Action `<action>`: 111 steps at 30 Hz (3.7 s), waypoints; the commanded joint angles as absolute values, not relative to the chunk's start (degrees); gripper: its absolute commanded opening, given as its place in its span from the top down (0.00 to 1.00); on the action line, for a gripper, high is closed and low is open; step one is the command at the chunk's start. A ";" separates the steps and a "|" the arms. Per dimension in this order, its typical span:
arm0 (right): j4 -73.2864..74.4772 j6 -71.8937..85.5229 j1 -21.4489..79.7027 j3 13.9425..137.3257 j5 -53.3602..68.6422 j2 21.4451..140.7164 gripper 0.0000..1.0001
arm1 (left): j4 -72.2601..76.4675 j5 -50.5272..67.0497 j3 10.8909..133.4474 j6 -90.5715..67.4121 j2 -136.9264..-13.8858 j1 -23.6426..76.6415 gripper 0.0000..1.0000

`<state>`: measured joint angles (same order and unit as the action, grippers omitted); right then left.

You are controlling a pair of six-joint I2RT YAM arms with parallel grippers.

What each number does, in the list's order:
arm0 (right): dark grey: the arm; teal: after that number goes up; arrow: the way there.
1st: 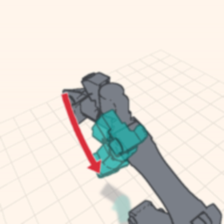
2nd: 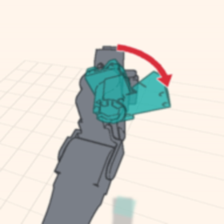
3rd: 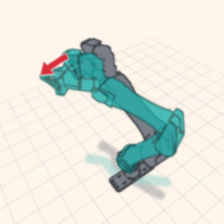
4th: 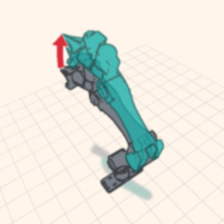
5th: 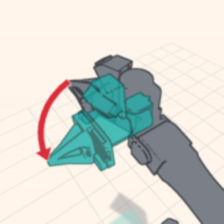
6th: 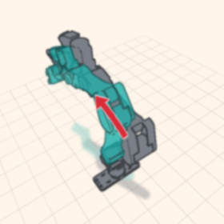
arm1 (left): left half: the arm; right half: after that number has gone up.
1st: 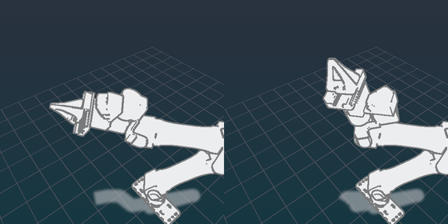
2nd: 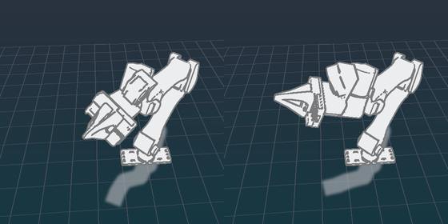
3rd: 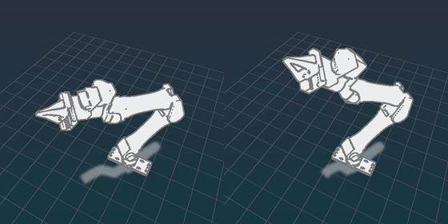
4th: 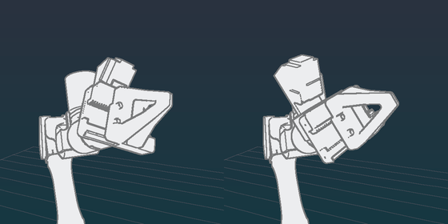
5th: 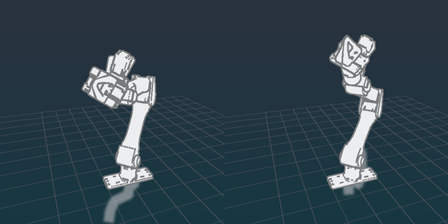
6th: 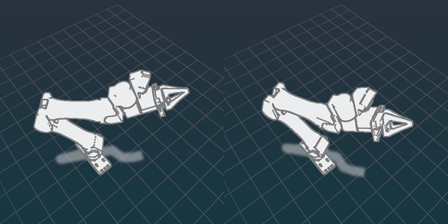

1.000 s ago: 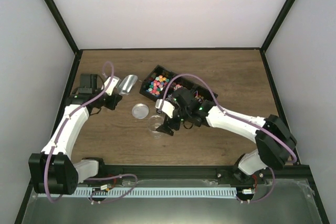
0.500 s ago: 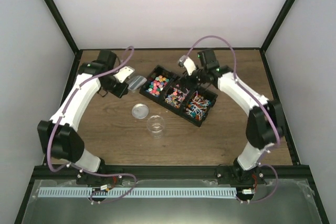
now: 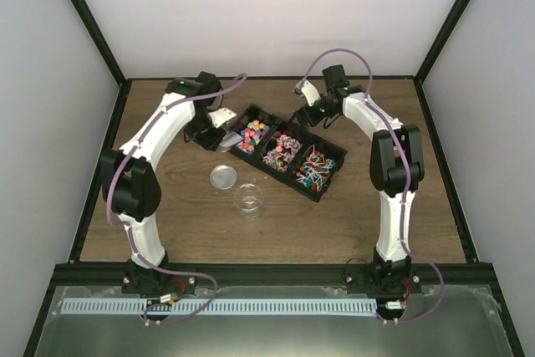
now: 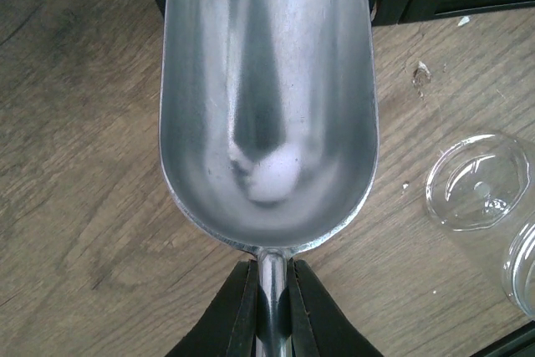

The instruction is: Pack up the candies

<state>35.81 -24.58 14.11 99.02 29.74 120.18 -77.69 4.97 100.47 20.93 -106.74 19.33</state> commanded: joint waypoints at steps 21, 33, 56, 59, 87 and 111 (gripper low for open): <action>36.65 -24.32 19.61 96.08 34.82 120.70 0.65 | -81.04 -15.02 105.01 21.73 -114.35 26.00 0.96; 34.03 -18.61 21.60 91.73 34.58 117.34 0.71 | -81.04 -18.47 99.40 25.17 -112.71 27.42 0.96; 30.27 -16.62 22.70 88.96 34.85 116.01 0.74 | -80.88 -9.44 107.12 26.06 -122.78 27.38 0.96; 30.54 -16.42 22.75 88.95 34.37 115.49 0.71 | -80.72 -5.31 109.22 24.38 -121.61 26.96 0.96; 55.76 -21.18 13.32 119.07 74.31 123.96 0.15 | -48.36 3.56 92.16 33.85 -95.46 26.02 0.96; 66.74 -28.45 14.73 123.62 75.35 129.20 0.91 | -41.58 -1.66 90.53 35.64 -96.20 33.57 0.96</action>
<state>62.15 -24.80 14.76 120.90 73.06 127.15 -45.04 -0.36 90.85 35.48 -97.01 33.39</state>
